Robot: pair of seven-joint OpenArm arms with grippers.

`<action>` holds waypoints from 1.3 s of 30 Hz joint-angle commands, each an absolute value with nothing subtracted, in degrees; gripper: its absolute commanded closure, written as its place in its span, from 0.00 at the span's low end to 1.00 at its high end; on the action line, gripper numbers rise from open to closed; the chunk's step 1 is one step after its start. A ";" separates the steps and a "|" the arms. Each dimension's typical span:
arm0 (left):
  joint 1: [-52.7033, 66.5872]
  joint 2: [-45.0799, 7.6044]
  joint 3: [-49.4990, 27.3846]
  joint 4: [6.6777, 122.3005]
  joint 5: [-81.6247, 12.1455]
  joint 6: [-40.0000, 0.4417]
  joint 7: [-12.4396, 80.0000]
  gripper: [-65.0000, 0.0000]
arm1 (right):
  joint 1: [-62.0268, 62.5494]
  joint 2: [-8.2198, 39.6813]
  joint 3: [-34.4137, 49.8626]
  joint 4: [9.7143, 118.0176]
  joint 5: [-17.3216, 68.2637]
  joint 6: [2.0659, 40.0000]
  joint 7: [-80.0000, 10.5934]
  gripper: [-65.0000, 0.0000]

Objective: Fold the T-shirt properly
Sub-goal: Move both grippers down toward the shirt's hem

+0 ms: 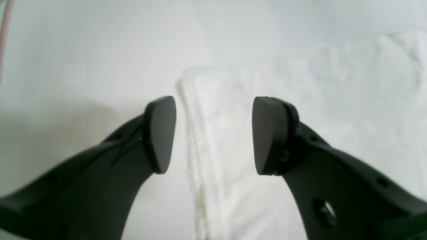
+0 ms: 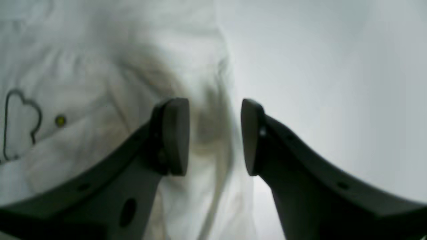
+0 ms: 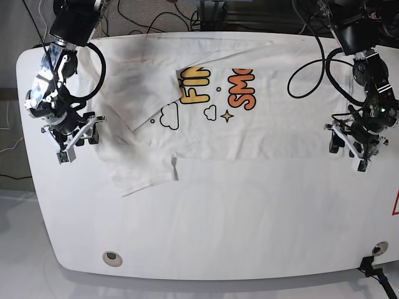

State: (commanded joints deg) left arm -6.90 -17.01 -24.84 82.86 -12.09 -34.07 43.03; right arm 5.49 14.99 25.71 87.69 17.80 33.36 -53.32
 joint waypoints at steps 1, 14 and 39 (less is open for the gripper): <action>-7.87 -17.10 -24.84 81.10 -11.74 -34.07 42.51 0.47 | 6.55 15.08 25.36 86.11 17.80 33.27 -53.05 0.61; -14.02 -17.19 -20.88 65.89 -6.99 -34.33 38.73 0.32 | 14.29 18.07 21.58 70.11 17.71 33.19 -45.41 0.61; -11.47 -19.82 -21.41 65.89 -7.16 -34.33 38.73 0.30 | 13.32 17.71 16.57 64.04 12.26 34.24 -39.69 0.24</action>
State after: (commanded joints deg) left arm -11.47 -19.82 -21.41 65.89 -7.16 -34.33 38.73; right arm 13.32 17.71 16.57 64.04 12.26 34.24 -39.69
